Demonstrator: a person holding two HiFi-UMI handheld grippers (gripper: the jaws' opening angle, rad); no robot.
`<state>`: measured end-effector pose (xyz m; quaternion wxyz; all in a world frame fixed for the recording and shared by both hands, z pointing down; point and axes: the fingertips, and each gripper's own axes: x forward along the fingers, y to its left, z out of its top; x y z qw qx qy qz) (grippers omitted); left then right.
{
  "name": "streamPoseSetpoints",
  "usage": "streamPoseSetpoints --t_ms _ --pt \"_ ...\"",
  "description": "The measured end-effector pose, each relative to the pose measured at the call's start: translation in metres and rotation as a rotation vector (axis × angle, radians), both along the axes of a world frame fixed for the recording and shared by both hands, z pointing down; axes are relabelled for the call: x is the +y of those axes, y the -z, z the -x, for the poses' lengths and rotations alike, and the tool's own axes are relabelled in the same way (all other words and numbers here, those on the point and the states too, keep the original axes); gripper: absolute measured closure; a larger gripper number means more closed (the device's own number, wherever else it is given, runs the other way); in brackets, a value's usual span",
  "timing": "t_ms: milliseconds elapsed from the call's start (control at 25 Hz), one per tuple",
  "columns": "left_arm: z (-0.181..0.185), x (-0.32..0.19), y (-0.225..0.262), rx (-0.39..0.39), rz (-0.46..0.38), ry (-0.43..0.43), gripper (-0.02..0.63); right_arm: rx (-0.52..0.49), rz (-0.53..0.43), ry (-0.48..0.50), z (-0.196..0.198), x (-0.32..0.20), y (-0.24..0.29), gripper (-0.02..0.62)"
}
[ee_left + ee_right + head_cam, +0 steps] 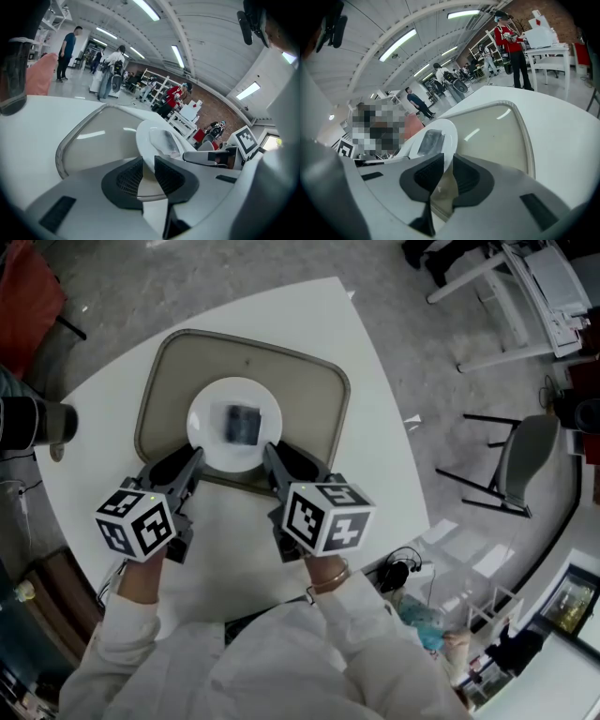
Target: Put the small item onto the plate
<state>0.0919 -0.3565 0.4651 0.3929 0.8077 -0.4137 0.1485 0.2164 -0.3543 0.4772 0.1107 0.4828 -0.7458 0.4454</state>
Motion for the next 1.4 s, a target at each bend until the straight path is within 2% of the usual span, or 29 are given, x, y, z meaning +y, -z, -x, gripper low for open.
streamPoseSetpoints --t_ms 280,720,1040,1400 --pt "-0.003 -0.012 -0.006 -0.021 0.028 -0.04 0.534 0.001 0.048 0.026 -0.002 -0.012 -0.006 0.526" --pt "-0.002 -0.019 -0.018 -0.14 0.079 -0.038 0.532 0.033 0.091 0.026 0.001 -0.014 -0.014 0.526" --pt "-0.003 -0.022 -0.022 -0.202 0.086 -0.044 0.531 0.079 0.109 0.011 0.0 -0.017 -0.017 0.526" --pt "0.001 -0.022 -0.021 -0.23 0.049 -0.05 0.529 0.108 0.094 -0.017 0.003 -0.018 -0.015 0.526"
